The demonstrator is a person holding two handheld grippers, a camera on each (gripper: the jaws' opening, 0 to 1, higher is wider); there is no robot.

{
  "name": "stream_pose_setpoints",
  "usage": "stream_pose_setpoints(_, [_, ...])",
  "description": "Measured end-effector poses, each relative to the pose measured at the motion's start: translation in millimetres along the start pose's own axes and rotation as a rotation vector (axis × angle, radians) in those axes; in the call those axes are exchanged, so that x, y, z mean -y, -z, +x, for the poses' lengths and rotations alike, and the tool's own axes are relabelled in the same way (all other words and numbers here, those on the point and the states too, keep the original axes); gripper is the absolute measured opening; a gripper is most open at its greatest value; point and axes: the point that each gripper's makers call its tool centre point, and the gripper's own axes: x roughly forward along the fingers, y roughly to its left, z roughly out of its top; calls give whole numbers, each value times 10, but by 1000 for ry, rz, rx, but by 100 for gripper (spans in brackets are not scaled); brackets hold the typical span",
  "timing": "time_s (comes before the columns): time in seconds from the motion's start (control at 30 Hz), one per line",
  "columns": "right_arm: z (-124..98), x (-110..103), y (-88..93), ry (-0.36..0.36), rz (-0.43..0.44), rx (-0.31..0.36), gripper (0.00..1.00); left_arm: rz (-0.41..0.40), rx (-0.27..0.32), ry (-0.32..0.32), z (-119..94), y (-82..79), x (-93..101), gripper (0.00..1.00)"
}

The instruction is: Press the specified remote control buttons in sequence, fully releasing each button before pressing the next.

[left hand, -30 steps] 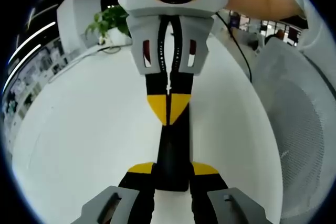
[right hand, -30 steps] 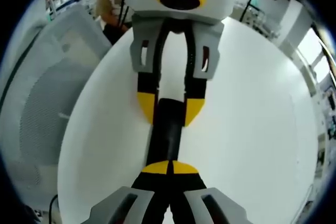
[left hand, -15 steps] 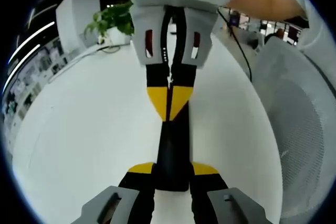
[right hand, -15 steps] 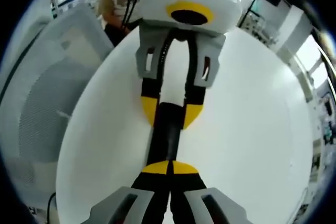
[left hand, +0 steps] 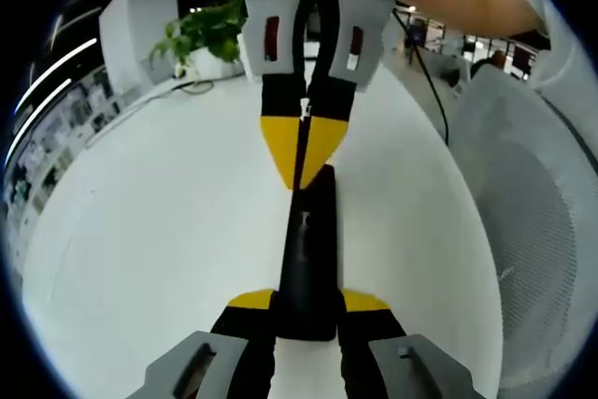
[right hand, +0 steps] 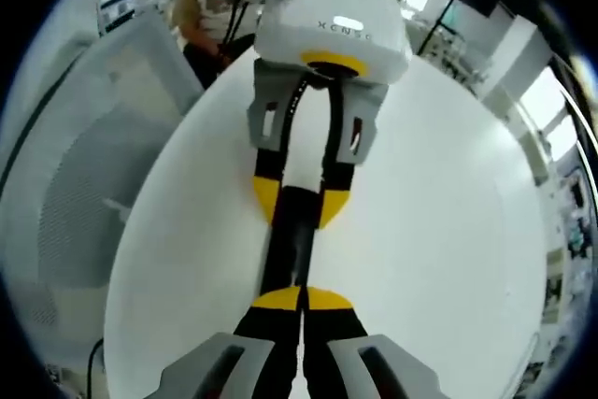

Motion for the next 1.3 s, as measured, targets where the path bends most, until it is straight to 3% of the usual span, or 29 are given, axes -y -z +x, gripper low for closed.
stream_pose_setpoints(0.3, [-14,-28,-32,-7,-10,1,0,0,1,0,0,-1,7,24])
stream_pose_setpoints(1.3, [261,-132,3,-72,-16,-7,0,-4,13,-4,0,7,0,24])
